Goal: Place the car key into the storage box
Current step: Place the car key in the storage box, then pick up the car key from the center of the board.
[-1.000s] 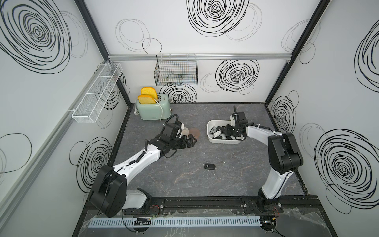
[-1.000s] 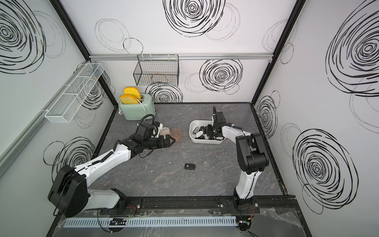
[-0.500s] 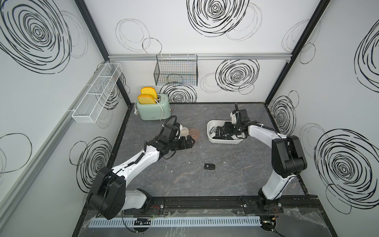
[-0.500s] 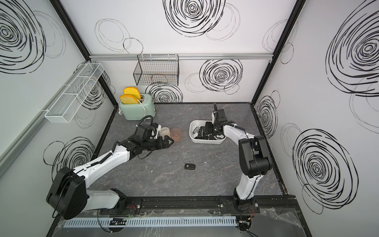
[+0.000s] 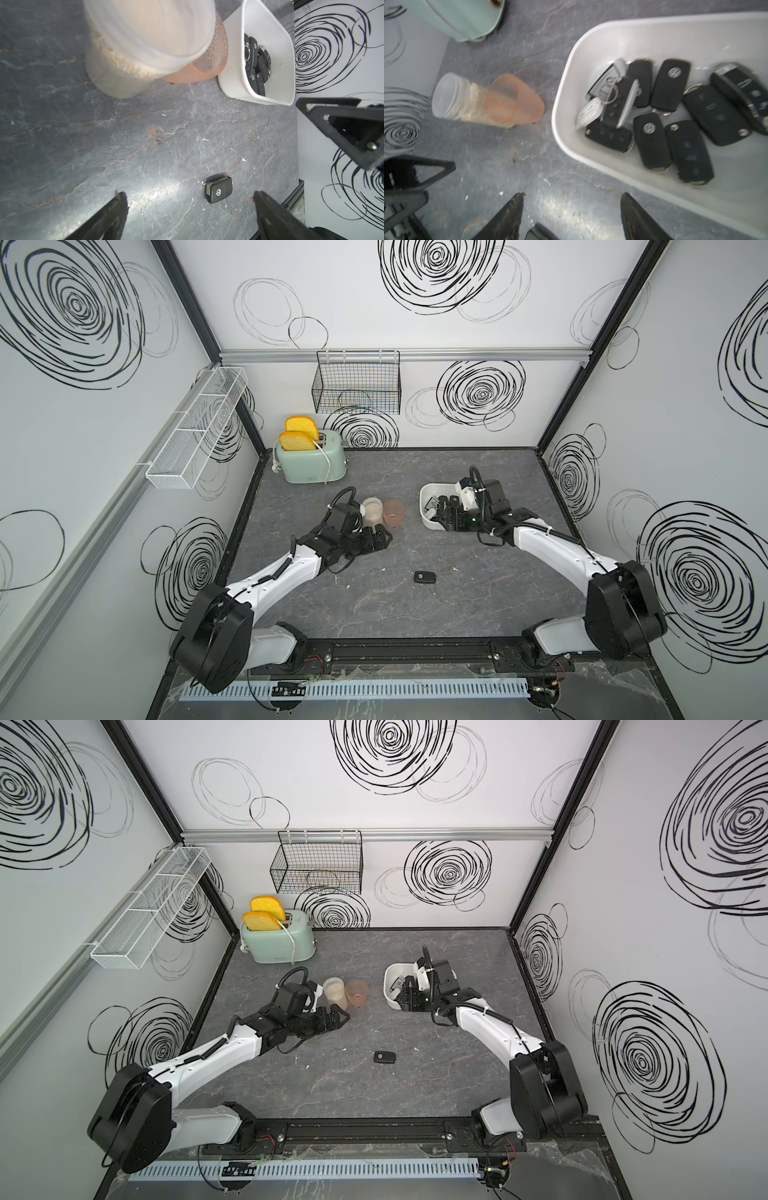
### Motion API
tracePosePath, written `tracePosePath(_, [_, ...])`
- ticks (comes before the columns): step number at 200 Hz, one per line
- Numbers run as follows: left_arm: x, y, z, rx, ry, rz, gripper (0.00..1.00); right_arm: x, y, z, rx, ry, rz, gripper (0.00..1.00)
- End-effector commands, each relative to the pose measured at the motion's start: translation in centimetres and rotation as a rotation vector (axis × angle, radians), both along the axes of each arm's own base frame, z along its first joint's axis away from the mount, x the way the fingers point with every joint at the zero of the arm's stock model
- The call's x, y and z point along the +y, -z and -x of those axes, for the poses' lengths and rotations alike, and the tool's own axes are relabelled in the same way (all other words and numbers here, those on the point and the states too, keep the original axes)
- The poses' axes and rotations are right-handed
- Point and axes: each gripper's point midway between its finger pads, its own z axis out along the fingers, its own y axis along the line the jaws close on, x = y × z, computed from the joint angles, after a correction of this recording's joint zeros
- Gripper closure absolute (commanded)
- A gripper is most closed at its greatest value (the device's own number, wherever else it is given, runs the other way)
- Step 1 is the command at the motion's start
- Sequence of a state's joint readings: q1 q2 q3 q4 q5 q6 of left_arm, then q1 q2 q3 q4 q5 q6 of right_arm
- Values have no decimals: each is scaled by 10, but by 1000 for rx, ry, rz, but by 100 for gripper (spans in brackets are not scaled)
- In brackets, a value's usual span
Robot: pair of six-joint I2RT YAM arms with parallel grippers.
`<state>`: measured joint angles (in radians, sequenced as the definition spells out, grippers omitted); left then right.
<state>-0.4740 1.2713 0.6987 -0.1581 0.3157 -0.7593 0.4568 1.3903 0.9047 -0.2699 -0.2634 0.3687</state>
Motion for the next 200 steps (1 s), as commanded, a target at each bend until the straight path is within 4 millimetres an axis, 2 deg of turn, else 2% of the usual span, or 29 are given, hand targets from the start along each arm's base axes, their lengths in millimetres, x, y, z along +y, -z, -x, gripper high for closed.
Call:
tracePosePath(1, [4, -4, 6, -9, -46, 37, 2, 13, 2, 32, -2, -90, 24, 24])
tracePosePath(51, [19, 10, 31, 32, -98, 43, 2, 43, 21, 87, 21, -258, 40, 20])
tracePosePath(87, [27, 14, 45, 41, -139, 65, 2, 54, 40, 112, 54, -346, 86, 16])
tracePosePath(133, [38, 20, 61, 54, -197, 102, 2, 54, 65, 124, 79, -417, 199, 12])
tracePosePath(200, [35, 24, 65, 71, -163, 97, 2, 57, 90, 120, 63, -486, 370, 12])
